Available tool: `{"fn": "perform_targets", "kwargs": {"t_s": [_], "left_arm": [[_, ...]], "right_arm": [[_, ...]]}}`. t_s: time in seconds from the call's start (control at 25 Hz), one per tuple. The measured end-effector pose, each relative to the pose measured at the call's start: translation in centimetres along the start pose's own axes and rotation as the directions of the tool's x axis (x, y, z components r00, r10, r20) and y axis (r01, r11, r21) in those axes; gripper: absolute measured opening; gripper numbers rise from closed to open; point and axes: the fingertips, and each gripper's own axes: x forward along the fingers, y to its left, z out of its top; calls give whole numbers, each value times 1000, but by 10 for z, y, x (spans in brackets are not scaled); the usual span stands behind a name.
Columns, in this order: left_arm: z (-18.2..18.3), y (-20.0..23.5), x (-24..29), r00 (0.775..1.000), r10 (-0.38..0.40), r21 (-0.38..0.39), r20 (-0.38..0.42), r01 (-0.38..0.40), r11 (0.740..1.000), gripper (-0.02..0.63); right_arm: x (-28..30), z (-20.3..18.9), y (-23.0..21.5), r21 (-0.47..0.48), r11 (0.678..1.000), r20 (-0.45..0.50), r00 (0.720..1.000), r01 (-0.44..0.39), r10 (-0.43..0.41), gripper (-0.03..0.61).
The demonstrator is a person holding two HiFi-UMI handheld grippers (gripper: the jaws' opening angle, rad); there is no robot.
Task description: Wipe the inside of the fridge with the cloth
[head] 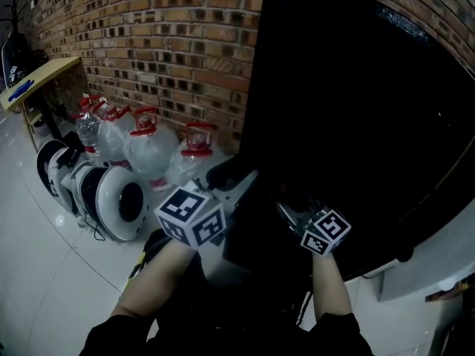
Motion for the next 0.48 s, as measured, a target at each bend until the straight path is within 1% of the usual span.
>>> {"fn": "perform_targets", "kwargs": {"t_s": [0.08, 0.12, 0.2, 0.28, 0.36, 0.48], "left_arm": [[-2, -1, -2, 1000, -8, -5, -8, 8, 1000, 190], [-3, -1, -3, 1000, -12, -7, -9, 12, 1000, 186], [-2, -1, -4, 1000, -17, -11, -7, 17, 1000, 184], [-1, -2, -6, 1000, -20, -5, -6, 20, 1000, 184], [0, -3, -7, 1000, -25, 7, -7, 25, 1000, 184], [1, -4, -8, 999, -31, 17, -7, 31, 999, 184]], "right_arm": [[6, -11, 18, -18, 999, -42, 998, -40, 39, 80], [11, -19, 22, -36, 999, -75, 997, -35, 32, 80], [20, -35, 21, -83, 996, -137, 990, 13, -24, 80], [27, -41, 13, -102, 993, -161, 984, 63, -79, 80], [30, -37, 6, -93, 992, -164, 981, 88, -102, 80], [34, -31, -6, -105, 989, -185, 975, 105, -123, 80]]}}
